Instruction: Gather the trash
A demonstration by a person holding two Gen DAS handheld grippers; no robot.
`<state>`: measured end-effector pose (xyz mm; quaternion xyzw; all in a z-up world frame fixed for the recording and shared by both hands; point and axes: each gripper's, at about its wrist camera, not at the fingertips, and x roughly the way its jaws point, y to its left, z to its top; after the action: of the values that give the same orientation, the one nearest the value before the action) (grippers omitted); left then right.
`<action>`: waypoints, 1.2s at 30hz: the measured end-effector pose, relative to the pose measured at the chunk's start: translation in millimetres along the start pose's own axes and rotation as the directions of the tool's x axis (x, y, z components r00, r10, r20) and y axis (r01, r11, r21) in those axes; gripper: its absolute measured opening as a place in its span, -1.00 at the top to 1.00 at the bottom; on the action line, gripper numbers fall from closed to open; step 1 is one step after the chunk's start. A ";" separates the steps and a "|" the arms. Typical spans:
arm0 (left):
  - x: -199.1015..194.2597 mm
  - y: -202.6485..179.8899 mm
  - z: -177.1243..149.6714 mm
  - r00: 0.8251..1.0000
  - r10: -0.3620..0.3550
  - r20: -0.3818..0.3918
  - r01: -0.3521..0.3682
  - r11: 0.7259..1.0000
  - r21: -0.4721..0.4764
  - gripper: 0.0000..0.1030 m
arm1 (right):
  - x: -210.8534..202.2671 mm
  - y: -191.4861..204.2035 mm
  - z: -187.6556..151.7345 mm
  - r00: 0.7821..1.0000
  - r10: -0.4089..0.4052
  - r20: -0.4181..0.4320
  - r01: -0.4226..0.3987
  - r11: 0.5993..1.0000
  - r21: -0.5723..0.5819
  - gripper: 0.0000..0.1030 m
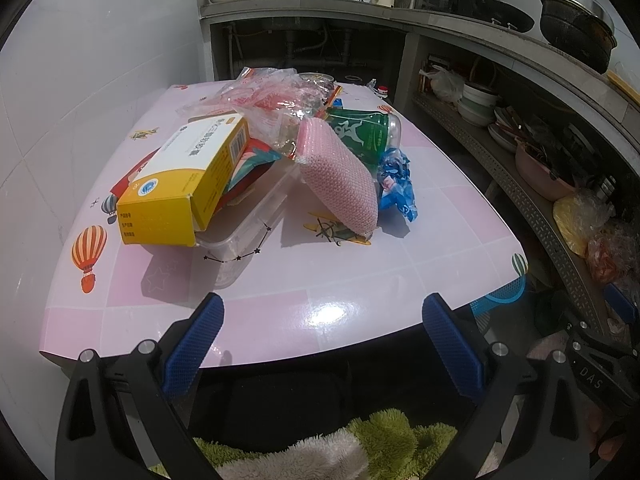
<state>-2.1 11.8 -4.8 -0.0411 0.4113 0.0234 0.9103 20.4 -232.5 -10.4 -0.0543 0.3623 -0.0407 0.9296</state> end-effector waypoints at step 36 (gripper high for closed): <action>6.1 7.4 -0.9 0.995 -0.100 -0.024 0.099 0.994 -0.037 -0.89 | 0.0 2.1 9.6 0.997 0.046 0.069 -0.045 0.999 -0.013 -0.85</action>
<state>0.7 19.1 -10.4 -0.0783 0.4198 -0.0150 0.9041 26.9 -229.8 -3.7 -0.0527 0.3312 -0.0154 0.9420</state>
